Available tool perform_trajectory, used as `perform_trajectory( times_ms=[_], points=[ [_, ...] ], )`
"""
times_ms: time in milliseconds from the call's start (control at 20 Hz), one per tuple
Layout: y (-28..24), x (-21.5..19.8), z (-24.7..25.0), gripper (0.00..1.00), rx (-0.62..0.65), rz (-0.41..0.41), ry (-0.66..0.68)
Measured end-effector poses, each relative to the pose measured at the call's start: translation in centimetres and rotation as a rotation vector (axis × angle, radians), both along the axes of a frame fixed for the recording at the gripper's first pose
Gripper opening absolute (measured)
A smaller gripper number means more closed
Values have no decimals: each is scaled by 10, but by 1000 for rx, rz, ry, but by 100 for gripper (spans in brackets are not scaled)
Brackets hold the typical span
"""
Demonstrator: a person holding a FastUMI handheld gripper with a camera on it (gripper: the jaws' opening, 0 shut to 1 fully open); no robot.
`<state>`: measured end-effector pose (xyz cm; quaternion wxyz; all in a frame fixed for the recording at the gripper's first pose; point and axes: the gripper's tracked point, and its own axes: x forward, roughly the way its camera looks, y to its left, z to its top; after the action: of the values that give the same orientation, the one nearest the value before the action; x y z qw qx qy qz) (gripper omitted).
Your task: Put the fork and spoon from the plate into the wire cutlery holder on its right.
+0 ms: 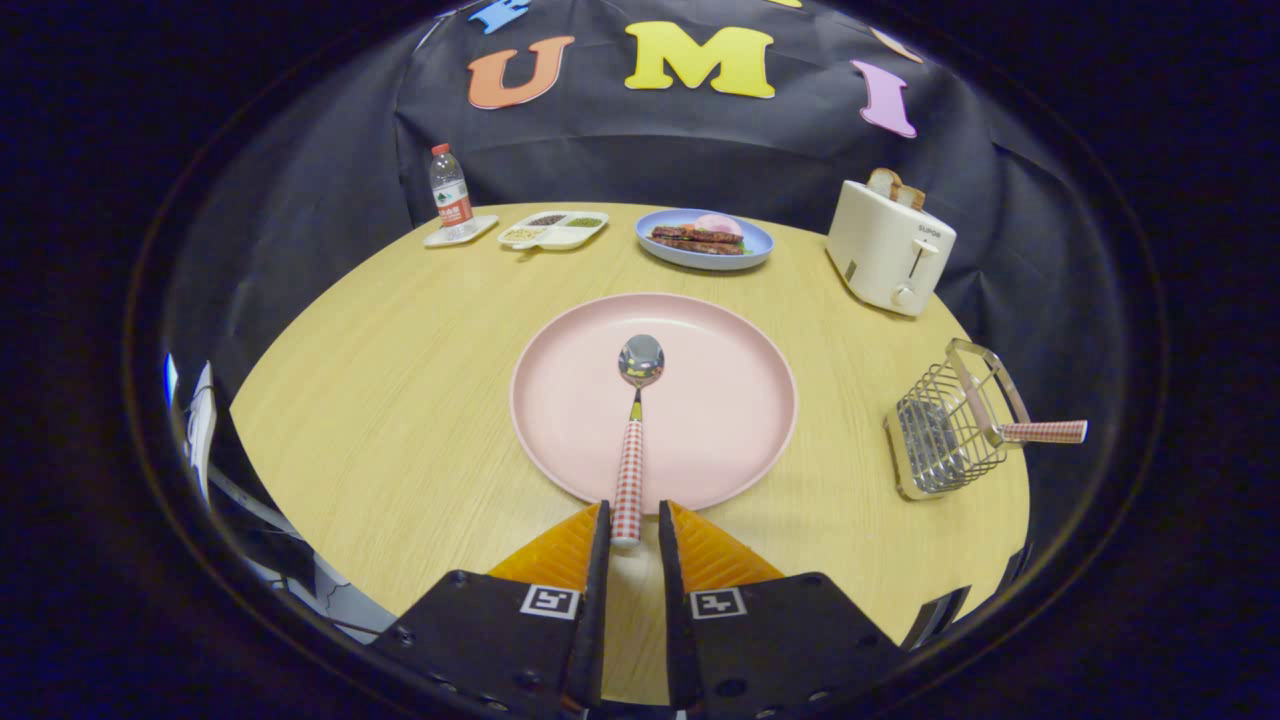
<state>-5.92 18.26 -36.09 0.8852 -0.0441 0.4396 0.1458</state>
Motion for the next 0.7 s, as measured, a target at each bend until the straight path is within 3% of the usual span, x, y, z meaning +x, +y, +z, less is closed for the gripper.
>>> perform_trajectory(
  times_ms=[50, 150, 200, 250, 700],
  points=[
    [-2, 1, 0, 26, -21, -8, 4],
    [-3, 3, 2, 10, -16, 12, 15],
    [-5, 4, 6, 10, -21, 17, 20],
    [-7, 4, 10, 2, -23, 23, 30],
    [-47, 12, 89, 2, 16, 55, 135]
  ],
)
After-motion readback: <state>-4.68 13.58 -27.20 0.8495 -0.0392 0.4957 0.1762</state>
